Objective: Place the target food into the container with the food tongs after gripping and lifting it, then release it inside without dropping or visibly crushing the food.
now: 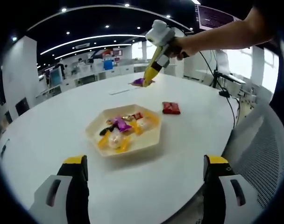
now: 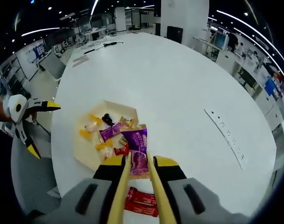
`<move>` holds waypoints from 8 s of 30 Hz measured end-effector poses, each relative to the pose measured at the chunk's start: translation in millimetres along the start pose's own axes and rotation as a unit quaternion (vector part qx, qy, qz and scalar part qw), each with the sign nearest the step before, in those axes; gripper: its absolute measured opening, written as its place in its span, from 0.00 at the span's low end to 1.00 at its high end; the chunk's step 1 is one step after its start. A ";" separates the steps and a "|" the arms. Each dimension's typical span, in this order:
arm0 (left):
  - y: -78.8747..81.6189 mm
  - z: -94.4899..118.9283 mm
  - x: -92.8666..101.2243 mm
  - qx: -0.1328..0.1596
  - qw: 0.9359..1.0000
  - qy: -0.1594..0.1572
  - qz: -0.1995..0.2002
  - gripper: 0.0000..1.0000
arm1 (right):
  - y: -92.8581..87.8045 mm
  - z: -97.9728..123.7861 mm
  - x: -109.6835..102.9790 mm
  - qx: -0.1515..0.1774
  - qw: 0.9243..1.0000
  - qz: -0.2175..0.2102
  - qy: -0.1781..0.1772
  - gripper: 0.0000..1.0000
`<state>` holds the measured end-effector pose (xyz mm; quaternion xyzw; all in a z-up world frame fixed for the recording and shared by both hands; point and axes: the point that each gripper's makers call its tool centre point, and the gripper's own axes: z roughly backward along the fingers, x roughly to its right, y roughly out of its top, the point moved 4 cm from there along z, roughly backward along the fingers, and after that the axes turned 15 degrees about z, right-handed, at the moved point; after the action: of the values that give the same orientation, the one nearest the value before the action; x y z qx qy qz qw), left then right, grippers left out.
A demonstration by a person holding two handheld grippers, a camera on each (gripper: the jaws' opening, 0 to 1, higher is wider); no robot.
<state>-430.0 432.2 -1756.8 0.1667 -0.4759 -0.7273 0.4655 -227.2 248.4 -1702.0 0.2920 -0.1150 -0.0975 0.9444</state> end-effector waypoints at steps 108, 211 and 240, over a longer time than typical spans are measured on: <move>8.4 3.3 13.9 0.034 0.999 -0.035 -0.023 0.99 | -47.1 72.3 -42.3 0.051 0.996 -0.012 -0.078 0.26; -3.1 -1.8 8.7 -0.005 0.999 -0.018 -0.043 0.98 | -179.2 27.6 -55.1 0.022 0.994 -0.099 0.039 0.28; -4.0 -1.4 5.6 -0.009 0.999 -0.008 -0.052 0.95 | -166.3 2.0 -59.8 -0.015 0.995 0.084 0.052 0.29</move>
<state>-433.9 427.2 -1759.8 0.1813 -0.4642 -0.7557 0.4250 -304.3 127.6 -1805.4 0.2722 -0.0885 -0.0044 0.9581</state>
